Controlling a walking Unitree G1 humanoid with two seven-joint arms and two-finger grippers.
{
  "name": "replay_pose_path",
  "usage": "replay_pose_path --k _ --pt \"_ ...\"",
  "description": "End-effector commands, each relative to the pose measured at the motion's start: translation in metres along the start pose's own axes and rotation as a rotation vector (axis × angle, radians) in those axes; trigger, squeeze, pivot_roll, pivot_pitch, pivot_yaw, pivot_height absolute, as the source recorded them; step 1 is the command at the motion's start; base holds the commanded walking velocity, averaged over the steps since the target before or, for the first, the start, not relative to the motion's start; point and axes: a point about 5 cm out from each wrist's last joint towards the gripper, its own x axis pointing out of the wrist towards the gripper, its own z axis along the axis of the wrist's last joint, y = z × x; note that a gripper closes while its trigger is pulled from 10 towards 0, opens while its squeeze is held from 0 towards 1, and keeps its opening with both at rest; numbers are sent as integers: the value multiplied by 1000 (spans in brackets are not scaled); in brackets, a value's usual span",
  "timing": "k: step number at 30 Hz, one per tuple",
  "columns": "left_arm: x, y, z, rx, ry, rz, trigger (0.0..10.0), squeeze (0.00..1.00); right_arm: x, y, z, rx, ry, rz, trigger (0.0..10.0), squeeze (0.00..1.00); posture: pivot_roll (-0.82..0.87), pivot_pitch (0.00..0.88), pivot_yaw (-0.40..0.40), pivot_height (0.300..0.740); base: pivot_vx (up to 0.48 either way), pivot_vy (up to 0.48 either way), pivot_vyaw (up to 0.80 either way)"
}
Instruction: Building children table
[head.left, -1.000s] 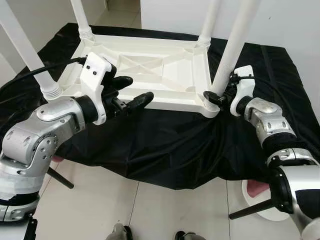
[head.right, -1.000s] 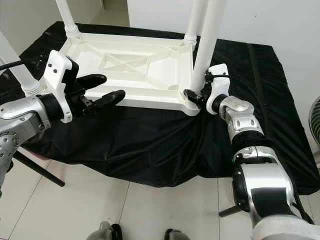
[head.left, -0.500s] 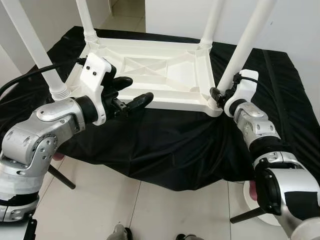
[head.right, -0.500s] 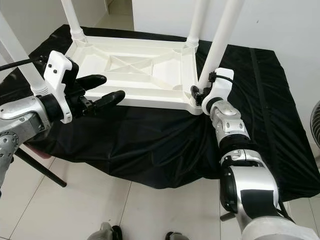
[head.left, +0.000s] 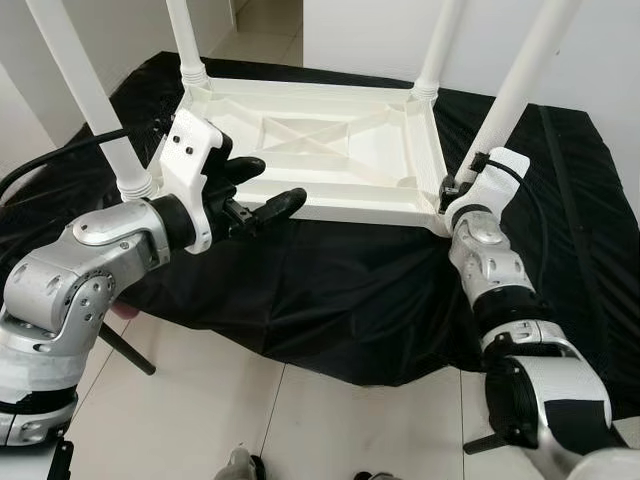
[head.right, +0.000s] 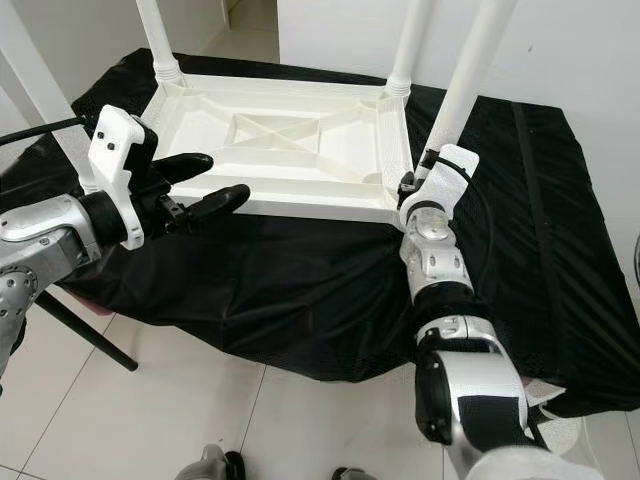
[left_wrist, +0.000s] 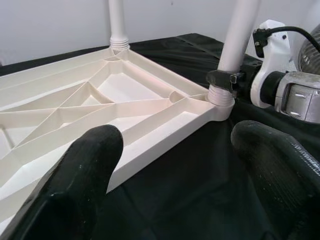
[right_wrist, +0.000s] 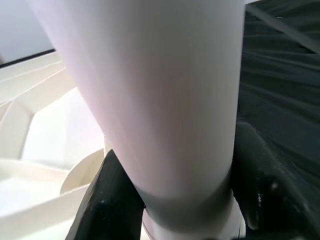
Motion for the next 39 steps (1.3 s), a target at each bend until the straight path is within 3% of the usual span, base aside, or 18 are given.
replay_pose_path --k 1,6,7,10,11,16,17,18,22,25,34,39 --pt "-1 -6 0 4 2 -77 10000 0 -11 -26 -62 -60 249 -139 0 0 0 173 41 740 0 0 0" --pt "-1 -6 0 5 1 -77 10000 0 -12 -17 -57 -62 228 -130 0 0 2 170 40 740 0 0 0" --pt "-1 -6 0 6 1 -76 10000 0 -12 -14 -56 -50 230 -114 9137 0 3 169 39 740 0 0 0" --pt "-1 -6 0 7 1 -75 10000 0 -13 -14 -54 -56 214 -116 10000 0 3 169 39 740 0 0 0" --pt "-1 -5 0 7 2 -74 10000 0 -13 -12 -51 -45 197 -104 10000 1000 3 169 39 740 0 0 0" --pt "-2 -5 0 8 3 -74 10000 0 -14 -4 -45 -2 159 -21 10000 1000 3 170 41 740 0 0 0" --pt "-2 -5 0 8 3 -74 10000 0 -15 1 -38 6 121 37 10000 286 3 170 41 740 0 0 0" --pt "-2 -5 0 7 3 -74 10000 0 -17 5 -33 27 86 82 10000 0 3 170 41 740 0 0 0" --pt "-1 -5 0 7 3 -75 10000 0 -18 8 -27 33 45 112 10000 0 3 170 41 740 0 0 0" --pt "-1 -4 0 10 0 -70 10000 0 -24 3 -10 16 -100 108 10000 0 2 173 42 740 0 0 0" --pt "2 3 2 36 -10 -17 10000 0 -33 -4 2 -39 -219 122 10000 0 2 172 39 740 0 0 0" --pt "7 12 4 70 -21 58 10000 0 -38 -24 8 -73 -265 55 10000 0 -4 171 39 740 0 0 0"
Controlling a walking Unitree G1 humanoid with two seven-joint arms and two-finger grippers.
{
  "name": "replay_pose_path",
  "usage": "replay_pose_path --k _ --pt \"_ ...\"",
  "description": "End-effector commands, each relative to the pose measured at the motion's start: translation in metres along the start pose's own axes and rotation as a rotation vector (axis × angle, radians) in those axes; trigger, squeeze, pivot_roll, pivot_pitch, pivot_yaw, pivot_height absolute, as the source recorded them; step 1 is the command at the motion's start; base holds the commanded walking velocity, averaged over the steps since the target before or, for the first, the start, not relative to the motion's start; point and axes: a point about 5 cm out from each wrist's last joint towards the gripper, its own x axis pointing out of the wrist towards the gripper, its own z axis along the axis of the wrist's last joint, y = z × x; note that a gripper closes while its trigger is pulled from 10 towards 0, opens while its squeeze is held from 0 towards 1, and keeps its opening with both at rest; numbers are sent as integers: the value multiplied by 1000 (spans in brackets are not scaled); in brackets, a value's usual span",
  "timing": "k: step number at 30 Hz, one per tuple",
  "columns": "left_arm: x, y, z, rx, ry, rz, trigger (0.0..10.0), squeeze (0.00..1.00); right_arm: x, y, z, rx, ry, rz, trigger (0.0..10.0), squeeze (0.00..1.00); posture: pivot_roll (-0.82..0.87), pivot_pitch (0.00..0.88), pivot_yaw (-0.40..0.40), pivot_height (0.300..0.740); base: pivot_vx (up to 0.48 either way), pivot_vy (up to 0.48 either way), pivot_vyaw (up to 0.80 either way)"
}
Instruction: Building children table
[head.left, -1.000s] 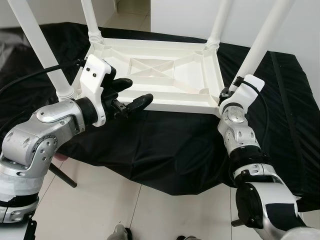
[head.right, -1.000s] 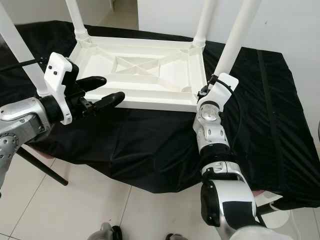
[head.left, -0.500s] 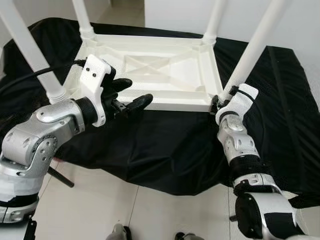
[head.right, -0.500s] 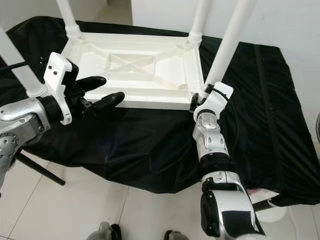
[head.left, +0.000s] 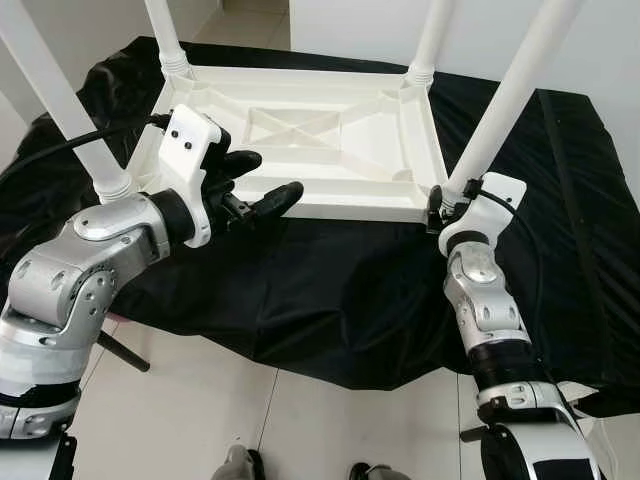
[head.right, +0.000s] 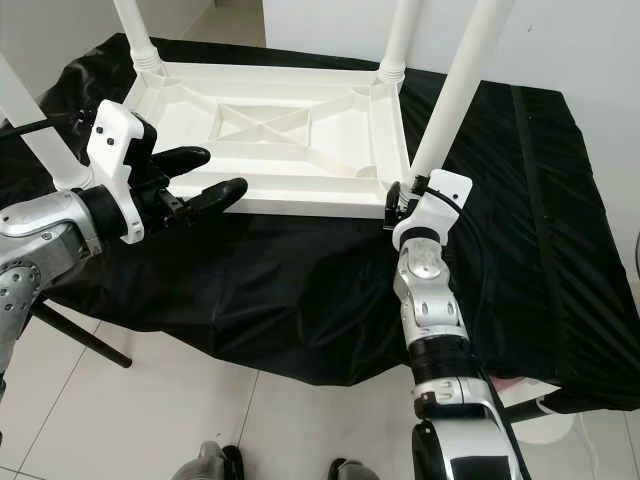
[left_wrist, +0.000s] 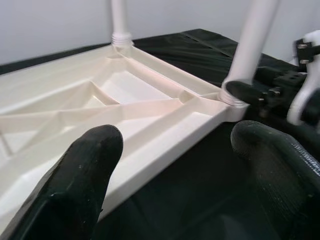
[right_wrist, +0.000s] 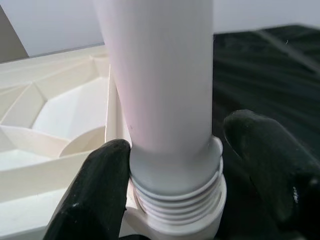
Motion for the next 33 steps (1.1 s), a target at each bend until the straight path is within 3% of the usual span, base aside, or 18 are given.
replay_pose_path --k 1,6,9,12,17,19,22,26,28,33 --pt "3 2 1 36 0 17 10000 0 -2 -17 4 -24 -26 -70 10000 0 -4 171 39 740 0 0 0" --pt "8 5 -1 64 13 53 10000 0 -14 -26 1 -36 -20 -117 10000 0 -16 165 27 740 0 0 0" --pt "14 14 -6 121 57 130 10000 0 -33 -34 -10 -54 8 -146 10000 0 -29 159 31 740 0 0 0" --pt "17 20 -13 165 97 191 10000 0 -45 -33 -16 -72 18 -121 10000 0 -31 153 27 740 0 0 0" --pt "19 23 -16 165 113 216 10000 0 -53 -30 -18 -67 23 -96 10000 0 -31 153 27 740 0 0 0" --pt "21 27 -20 170 129 245 10000 0 -66 -23 -19 -59 15 -27 10000 0 -31 153 27 740 0 0 0" --pt "22 27 -22 170 131 248 10000 0 -71 -19 -18 -62 5 12 10000 0 -40 147 25 740 0 0 0" --pt "27 20 -30 179 162 176 10000 0 -82 4 -9 -89 -49 198 10000 0 -40 143 15 740 0 0 0" --pt "27 20 -30 179 162 176 10000 0 -82 4 -9 -89 -49 198 10000 0 -40 143 15 740 0 0 0" --pt "52 14 -43 189 197 59 10000 0 -109 32 -18 -69 -16 432 10000 0 -41 142 -6 740 0 0 0"
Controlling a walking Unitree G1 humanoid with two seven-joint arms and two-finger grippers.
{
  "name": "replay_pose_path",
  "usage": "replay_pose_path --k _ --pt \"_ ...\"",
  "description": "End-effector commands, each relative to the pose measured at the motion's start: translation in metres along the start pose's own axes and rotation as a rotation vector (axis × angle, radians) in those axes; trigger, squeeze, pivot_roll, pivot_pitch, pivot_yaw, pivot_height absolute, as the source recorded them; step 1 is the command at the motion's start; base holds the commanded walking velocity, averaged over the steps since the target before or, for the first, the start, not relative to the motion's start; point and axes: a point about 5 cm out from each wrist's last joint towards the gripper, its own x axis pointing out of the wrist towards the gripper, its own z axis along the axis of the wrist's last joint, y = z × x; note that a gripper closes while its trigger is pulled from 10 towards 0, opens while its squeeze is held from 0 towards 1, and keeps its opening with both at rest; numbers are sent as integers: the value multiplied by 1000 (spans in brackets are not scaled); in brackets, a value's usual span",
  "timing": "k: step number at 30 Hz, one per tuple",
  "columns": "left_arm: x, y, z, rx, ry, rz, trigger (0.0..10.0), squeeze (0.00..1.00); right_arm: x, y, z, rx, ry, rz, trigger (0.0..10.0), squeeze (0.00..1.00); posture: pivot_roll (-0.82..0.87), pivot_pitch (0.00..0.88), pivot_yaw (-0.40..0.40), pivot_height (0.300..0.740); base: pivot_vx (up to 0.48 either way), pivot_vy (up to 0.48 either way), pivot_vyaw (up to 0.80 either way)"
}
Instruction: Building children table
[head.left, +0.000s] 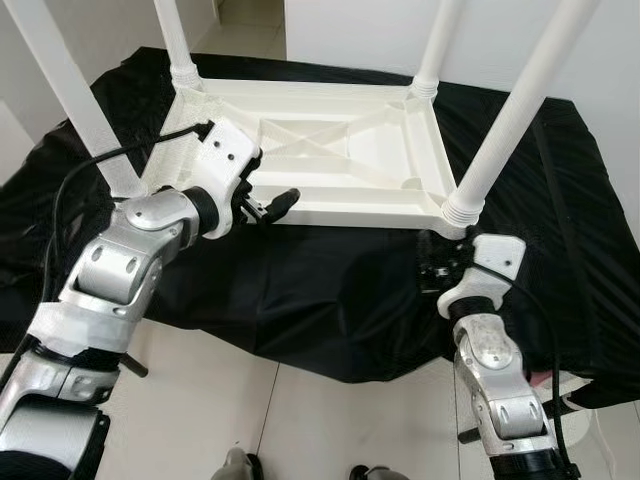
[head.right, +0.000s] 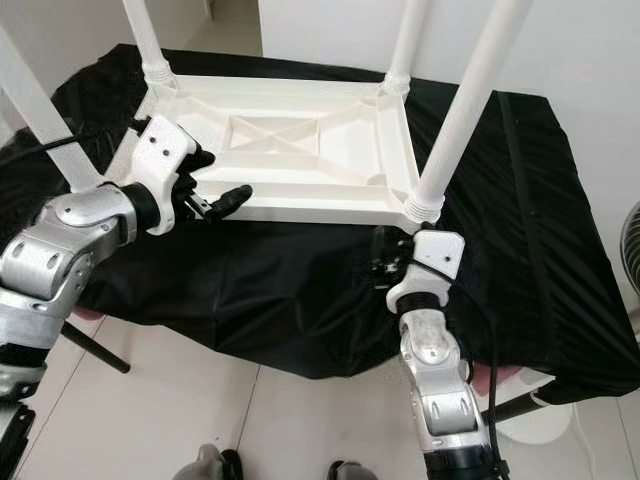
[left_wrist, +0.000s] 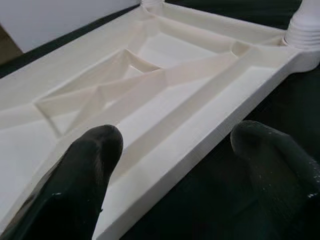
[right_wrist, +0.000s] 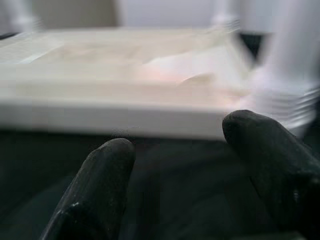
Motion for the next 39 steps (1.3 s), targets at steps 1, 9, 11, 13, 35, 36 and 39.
replay_pose_path --k 1,9,11,13,35,36,39 --pt "10 -4 -7 47 35 -48 10000 0 -6 13 1 26 -9 84 10000 0 -43 143 -8 740 0 0 0" --pt "29 1 -21 49 95 -64 10000 0 -14 15 4 17 -5 155 10000 0 -91 158 -12 740 0 0 0" --pt "29 1 -21 49 95 -64 10000 0 -14 15 4 17 -5 155 10000 0 -91 158 -12 740 0 0 0" --pt "36 3 -27 4 105 -94 10000 0 -18 8 6 2 -2 152 10000 0 -116 186 -10 740 0 0 0" --pt "20 6 -29 49 54 -351 10000 0 -19 5 13 10 1 176 10000 0 -110 191 -4 740 0 0 0" --pt "20 6 -29 49 54 -351 10000 0 -19 5 13 10 1 176 10000 0 -110 191 -4 740 0 0 0" --pt "17 23 -54 130 182 -216 10000 0 -14 5 15 7 -8 186 10000 0 -108 193 -12 740 0 0 0"
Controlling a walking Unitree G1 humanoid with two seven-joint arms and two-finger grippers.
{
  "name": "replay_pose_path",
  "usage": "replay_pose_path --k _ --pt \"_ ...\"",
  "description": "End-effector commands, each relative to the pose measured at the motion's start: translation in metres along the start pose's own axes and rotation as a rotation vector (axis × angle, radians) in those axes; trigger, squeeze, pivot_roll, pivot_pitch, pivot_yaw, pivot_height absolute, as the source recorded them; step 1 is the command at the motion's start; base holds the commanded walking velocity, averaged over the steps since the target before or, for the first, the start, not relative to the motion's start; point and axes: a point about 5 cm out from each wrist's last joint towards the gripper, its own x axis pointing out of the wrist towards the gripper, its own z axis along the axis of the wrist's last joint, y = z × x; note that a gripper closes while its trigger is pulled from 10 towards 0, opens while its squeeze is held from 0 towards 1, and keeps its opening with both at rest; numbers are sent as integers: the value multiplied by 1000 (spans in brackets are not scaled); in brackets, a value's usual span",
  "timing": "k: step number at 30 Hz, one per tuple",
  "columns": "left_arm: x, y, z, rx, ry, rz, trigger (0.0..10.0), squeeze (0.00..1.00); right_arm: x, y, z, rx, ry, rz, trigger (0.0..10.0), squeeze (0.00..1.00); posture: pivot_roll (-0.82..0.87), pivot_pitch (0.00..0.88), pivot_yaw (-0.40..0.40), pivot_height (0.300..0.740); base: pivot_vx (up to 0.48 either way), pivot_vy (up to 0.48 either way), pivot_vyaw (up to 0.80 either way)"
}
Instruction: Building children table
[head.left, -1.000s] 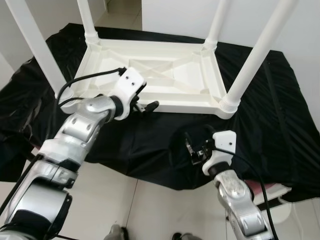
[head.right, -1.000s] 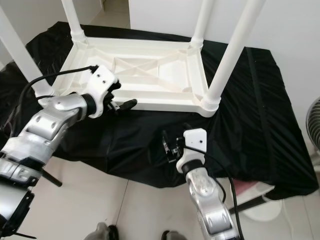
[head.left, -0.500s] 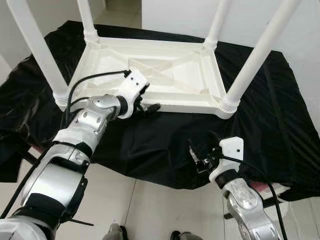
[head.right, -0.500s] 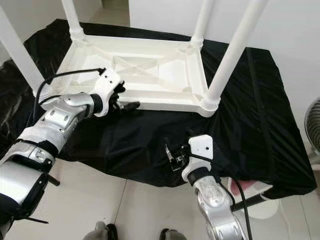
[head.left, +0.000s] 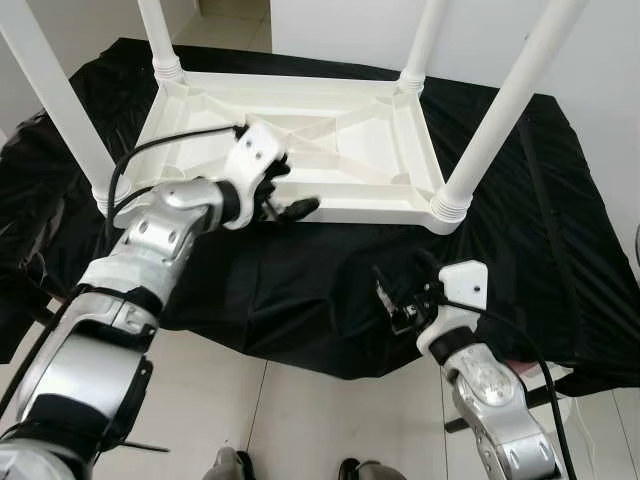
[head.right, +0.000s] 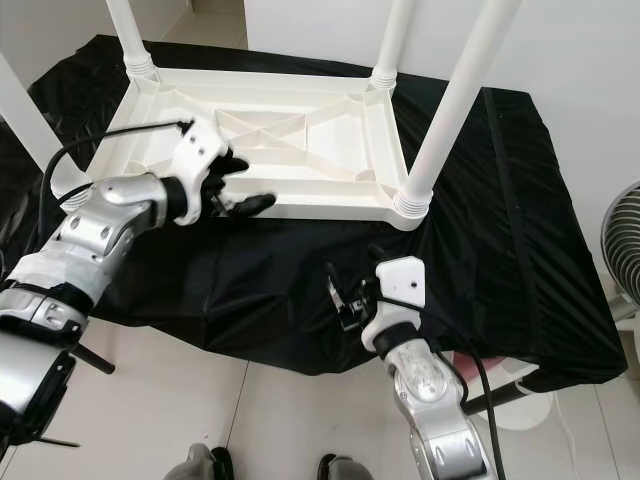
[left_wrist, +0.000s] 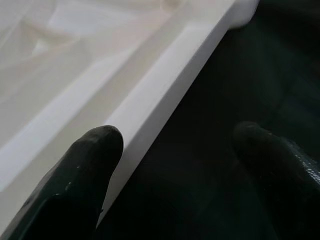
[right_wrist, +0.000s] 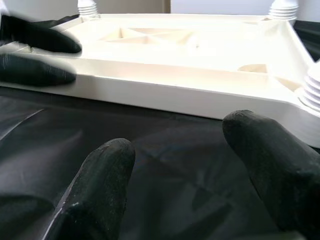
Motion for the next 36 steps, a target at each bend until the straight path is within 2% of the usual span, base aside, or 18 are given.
replay_pose_path --k 1,3,5,11,17,20,24,36 --pt "-4 6 -12 46 80 67 10000 0 0 0 -3 6 18 13 10000 0 -108 193 -12 740 0 0 0" --pt "-5 10 -19 65 127 123 10000 0 2 1 -1 6 11 21 10000 0 -106 195 -14 740 0 0 0" --pt "-5 12 -20 58 134 139 10000 0 3 3 0 6 7 27 10000 0 -108 195 -15 740 0 0 0" --pt "-2 20 -12 47 124 193 10000 0 5 9 3 1 -8 56 10000 0 -122 198 -10 740 0 0 0" --pt "-2 25 -3 47 92 195 10000 0 4 11 3 -2 -10 59 10000 0 -131 197 -2 740 0 0 0" --pt "-4 29 8 45 38 170 10000 0 3 9 2 -3 -6 48 10000 0 -137 199 2 740 0 0 0" --pt "-8 31 19 26 -22 85 10000 0 1 8 2 0 0 39 10000 0 -138 206 1 740 0 0 0" --pt "-5 34 24 71 -11 108 10000 0 0 8 1 -2 5 36 10000 0 -143 208 5 740 0 0 0"
